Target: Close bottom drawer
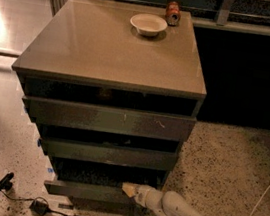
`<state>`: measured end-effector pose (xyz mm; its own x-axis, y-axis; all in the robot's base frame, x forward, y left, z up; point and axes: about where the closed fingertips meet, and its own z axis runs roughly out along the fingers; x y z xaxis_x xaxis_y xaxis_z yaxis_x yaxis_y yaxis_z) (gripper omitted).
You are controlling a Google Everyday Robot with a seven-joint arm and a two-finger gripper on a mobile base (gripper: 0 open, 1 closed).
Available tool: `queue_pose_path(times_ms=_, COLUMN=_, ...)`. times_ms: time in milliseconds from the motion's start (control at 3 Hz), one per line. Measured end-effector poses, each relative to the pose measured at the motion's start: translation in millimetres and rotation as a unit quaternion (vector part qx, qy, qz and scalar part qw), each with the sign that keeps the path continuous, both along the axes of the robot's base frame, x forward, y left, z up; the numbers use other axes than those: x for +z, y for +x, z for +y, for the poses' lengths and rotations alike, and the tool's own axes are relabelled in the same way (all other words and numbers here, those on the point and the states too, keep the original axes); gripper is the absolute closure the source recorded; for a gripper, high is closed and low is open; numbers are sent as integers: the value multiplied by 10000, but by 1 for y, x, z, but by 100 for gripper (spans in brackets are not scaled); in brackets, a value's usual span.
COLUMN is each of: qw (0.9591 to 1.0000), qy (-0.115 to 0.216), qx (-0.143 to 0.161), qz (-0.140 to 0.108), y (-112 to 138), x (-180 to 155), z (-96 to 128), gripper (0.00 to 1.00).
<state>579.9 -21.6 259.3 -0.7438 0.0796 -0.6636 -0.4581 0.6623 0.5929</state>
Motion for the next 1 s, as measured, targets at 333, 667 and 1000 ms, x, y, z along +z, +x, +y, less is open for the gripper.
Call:
queue_pose_path(times_ms=333, qw=9996, qy=-91, qx=-74, qz=263, y=-24, x=-21, z=-23, gripper=100)
queue_pose_path(times_ms=667, qw=9984, qy=-168, qx=-169, qz=507, y=-45, x=-44, z=-42, gripper=100)
queue_pose_path(times_ms=1000, qw=9983, qy=-180, qx=-172, qz=524, y=-46, x=-46, z=-44, gripper=100)
